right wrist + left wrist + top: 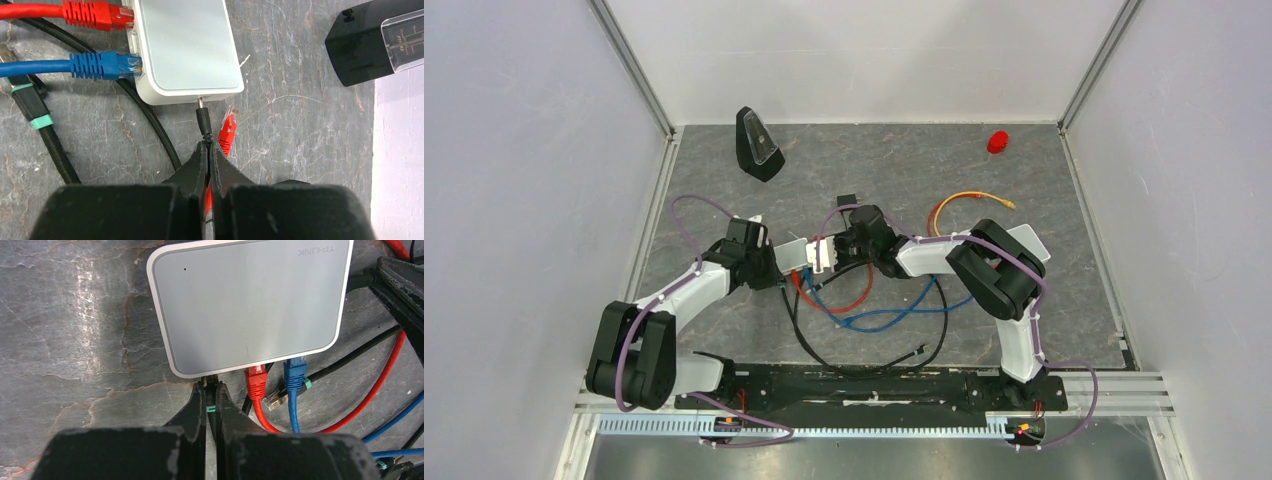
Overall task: Insert the plug into the switch port
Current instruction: Insert the connector into the switch port.
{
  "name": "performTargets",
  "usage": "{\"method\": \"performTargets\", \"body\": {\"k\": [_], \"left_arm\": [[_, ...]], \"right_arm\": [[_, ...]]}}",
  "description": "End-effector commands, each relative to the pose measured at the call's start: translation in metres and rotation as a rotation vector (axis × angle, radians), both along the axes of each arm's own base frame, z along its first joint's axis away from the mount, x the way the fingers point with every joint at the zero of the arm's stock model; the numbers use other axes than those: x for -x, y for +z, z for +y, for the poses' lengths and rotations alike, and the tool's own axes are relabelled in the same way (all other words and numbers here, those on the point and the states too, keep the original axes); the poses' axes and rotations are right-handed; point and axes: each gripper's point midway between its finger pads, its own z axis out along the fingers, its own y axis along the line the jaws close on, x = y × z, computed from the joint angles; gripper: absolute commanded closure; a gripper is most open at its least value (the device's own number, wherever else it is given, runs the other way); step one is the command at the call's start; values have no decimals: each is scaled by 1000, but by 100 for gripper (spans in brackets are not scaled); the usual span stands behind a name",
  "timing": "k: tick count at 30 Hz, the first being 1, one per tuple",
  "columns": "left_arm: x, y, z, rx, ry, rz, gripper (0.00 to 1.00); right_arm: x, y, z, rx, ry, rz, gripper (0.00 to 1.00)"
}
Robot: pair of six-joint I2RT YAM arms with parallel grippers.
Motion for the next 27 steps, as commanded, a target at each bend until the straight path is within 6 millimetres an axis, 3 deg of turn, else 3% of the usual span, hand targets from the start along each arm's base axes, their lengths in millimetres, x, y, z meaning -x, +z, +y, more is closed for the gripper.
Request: {"method": "performTargets", "body": {"k": [1,27], "left_arm": [[-16,21,-20,61,-123,-102,98],[-15,29,-10,10,-132,-140,98]], "right_arm": [[6,25,28,-85,77,-26,100],[1,31,13,-114,-21,-16,100]]}}
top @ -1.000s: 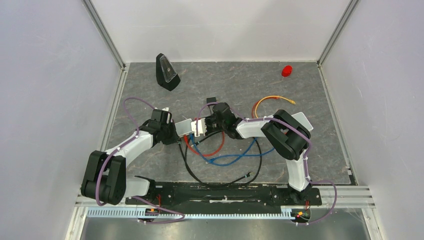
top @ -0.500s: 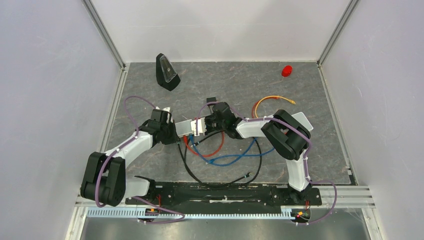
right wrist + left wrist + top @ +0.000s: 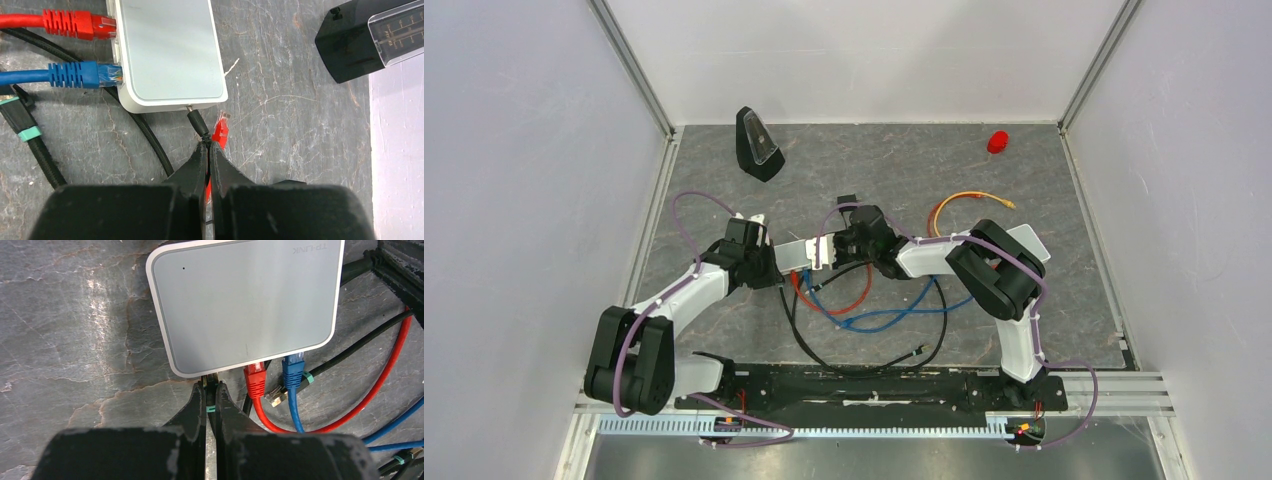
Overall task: Insert the plug into the switch port
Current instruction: Insert the connector into the switch port.
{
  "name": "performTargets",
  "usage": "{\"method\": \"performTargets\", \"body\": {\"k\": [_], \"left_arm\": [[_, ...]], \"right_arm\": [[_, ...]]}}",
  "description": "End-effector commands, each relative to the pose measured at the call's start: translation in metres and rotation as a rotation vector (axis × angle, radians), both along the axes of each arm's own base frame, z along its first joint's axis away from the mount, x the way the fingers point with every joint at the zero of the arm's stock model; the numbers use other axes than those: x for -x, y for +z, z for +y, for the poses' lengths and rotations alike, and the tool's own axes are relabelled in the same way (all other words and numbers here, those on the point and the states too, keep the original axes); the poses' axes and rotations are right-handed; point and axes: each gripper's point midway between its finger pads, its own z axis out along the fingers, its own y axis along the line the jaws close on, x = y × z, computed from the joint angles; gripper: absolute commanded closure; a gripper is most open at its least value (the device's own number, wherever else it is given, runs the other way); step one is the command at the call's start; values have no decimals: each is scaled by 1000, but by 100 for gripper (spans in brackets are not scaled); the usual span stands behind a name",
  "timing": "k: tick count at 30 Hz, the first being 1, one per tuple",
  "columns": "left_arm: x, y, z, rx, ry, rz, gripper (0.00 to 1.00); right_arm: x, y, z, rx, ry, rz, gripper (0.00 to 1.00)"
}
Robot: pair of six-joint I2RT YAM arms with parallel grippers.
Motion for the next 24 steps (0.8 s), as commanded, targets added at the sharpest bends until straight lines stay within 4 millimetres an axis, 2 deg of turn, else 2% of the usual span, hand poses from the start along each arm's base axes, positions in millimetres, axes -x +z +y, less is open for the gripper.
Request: {"method": "performTargets", "body": {"k": [1,5,10,24], "left_arm": [[-17,26,-14,52,-63,-106,98],[-18,29,-17,74,-63,-117,98],[-21,33,-23,100,-74,-123,98],[-23,38,-30,124,-121,-131,98]], "right_arm": [[3,22,8,-70,8,-26,100],[6,18,6,-67,28,-7,100],[24,15,17,-76,135,29,100],[35,16,30,-88,196,27,100]]}}
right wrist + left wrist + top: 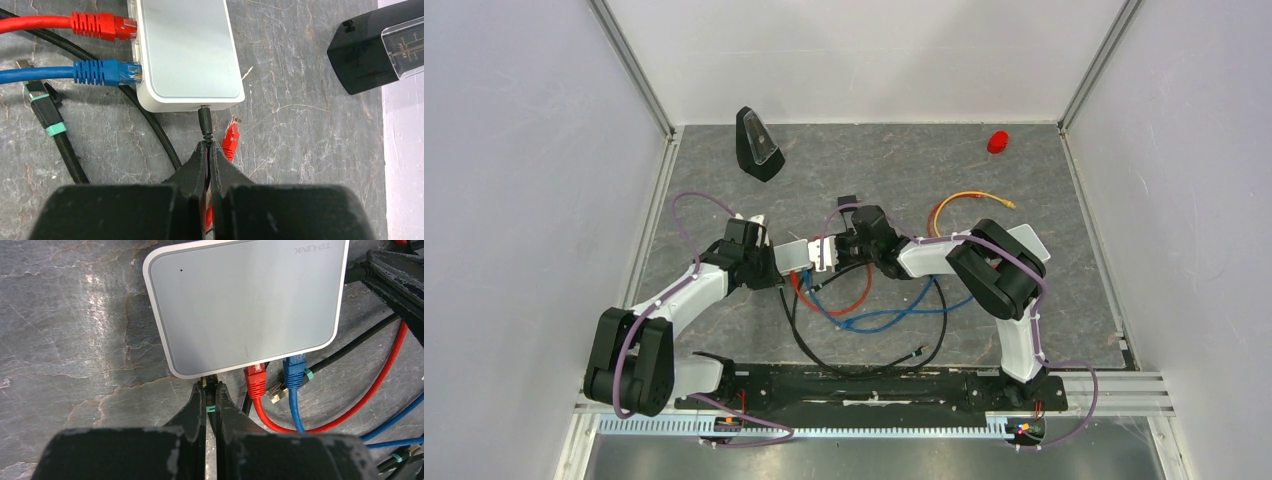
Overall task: Insert the plug into the switch port
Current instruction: Insert the connector into the switch port, then reset both arms
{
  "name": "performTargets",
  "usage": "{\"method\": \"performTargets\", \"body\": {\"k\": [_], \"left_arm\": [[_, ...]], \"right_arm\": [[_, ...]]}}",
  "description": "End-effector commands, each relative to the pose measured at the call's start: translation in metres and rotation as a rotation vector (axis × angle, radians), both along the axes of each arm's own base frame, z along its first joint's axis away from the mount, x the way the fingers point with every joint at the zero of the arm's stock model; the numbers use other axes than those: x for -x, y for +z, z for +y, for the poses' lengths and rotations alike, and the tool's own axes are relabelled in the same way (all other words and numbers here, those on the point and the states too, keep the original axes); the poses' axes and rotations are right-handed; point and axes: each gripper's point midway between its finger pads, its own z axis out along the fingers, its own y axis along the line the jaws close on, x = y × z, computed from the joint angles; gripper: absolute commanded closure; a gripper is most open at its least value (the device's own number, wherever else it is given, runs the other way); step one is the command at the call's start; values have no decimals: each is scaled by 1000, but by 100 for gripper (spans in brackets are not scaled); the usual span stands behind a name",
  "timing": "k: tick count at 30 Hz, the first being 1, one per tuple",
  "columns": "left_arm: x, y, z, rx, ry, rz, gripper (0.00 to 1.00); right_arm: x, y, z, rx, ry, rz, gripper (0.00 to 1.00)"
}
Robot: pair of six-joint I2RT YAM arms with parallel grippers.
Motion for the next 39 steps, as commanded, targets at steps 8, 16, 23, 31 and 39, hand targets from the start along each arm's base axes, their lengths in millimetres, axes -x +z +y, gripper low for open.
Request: {"method": "performTargets", "body": {"k": [8,16,23,31,39], "left_arm": [[-27,43,-37,152,-145,-154,98],[-28,51,-44,184,-183,-175,98],[-29,53,-52,225,-216,-193,98],[-29,61,-56,238,-265,-227,98],[-32,63,-49,196,-233,-220,98]], "right_arm": [[39,14,40,-52,222,11,100],[49,13,56,-32,290,21,100],[56,17,66,-46,333,24,100],[84,15,70,-47,509,70,100],[84,23,70,-56,510,66,100]]}}
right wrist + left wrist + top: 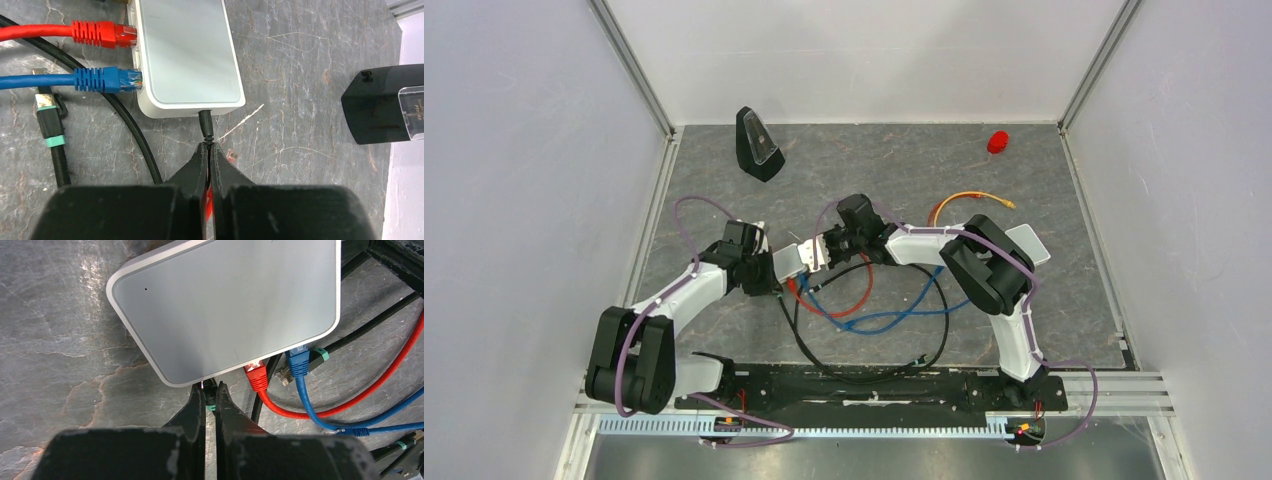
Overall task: Insert the plug into the switch port
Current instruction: Reset both arms
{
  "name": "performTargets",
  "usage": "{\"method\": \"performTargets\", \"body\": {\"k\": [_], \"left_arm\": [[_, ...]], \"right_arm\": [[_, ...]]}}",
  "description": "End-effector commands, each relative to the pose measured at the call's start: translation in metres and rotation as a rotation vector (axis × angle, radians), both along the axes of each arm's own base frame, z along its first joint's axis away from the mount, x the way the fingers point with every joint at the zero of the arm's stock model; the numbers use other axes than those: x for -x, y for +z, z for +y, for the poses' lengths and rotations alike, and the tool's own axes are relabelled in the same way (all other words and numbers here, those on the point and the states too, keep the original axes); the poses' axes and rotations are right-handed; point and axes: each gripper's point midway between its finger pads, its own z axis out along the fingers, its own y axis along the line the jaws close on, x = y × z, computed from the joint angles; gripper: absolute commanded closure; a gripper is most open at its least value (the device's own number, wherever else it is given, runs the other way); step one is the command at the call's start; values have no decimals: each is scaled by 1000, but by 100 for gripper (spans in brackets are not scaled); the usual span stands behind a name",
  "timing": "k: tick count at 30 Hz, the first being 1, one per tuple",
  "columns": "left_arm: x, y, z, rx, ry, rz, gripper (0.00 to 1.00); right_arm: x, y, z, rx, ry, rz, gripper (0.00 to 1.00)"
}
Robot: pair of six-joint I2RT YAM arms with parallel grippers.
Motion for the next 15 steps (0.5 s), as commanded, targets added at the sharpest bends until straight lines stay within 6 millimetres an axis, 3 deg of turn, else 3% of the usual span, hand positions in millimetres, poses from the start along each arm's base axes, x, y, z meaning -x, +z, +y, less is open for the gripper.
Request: {"method": "performTargets", "body": {"k": [1,4,7,12,15], "left_arm": [[-53,69,-46,178,-163,-290,98],[-61,68,-26,107,-59,-286,98],[-73,75,-4,71,58,-315,98],[-101,94,39,10,249,-354,98],[-116,94,71,-73,348,-325,98]], "right_arm": [[73,25,45,-116,293,93,100],[55,40,42,-149,207,91,83],[34,79,28,-299,92,139,76],[1,144,-30,-614,-163,179,64],[-17,156,-61,-681,-325,193,56]]}}
